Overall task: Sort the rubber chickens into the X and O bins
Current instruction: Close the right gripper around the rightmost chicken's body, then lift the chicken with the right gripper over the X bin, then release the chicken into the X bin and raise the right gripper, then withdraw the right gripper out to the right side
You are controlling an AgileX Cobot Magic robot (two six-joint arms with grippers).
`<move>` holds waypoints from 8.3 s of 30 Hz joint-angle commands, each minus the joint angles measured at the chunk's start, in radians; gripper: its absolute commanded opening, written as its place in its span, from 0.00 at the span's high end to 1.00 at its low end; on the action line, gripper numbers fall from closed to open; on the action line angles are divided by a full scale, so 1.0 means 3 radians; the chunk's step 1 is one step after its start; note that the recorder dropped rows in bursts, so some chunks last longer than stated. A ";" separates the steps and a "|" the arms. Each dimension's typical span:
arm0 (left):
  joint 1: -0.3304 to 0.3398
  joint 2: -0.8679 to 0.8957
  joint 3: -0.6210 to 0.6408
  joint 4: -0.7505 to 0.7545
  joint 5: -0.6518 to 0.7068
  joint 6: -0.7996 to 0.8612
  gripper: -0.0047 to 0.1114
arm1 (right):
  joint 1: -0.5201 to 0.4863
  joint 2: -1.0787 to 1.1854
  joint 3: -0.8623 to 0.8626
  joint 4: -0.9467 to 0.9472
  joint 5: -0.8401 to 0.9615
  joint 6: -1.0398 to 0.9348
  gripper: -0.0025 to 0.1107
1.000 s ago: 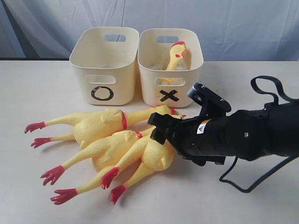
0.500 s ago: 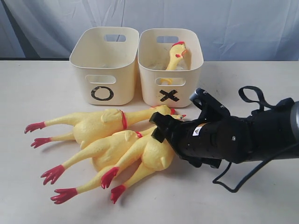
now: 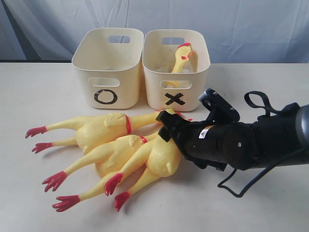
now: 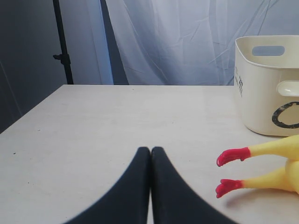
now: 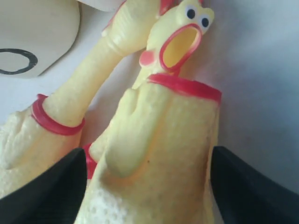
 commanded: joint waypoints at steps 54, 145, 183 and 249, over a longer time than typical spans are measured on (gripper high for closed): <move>0.0015 -0.0016 0.0017 0.0022 0.0004 -0.0006 0.96 | -0.0010 -0.0232 -0.0011 -0.0237 0.0158 0.0286 0.99; 0.0015 -0.0016 0.0017 0.0022 0.0004 -0.0006 0.96 | -0.0579 0.0923 -0.2434 0.0738 -0.0980 -0.5447 0.93; 0.0015 -0.0016 0.0017 0.0022 0.0004 -0.0006 0.96 | -0.0579 0.0133 -0.2434 0.3103 -0.0710 -0.7409 0.98; 0.0015 -0.0016 0.0017 -0.0471 -0.0320 -0.0012 0.96 | -0.0579 -0.5004 0.1399 0.3972 0.0345 -0.8249 0.99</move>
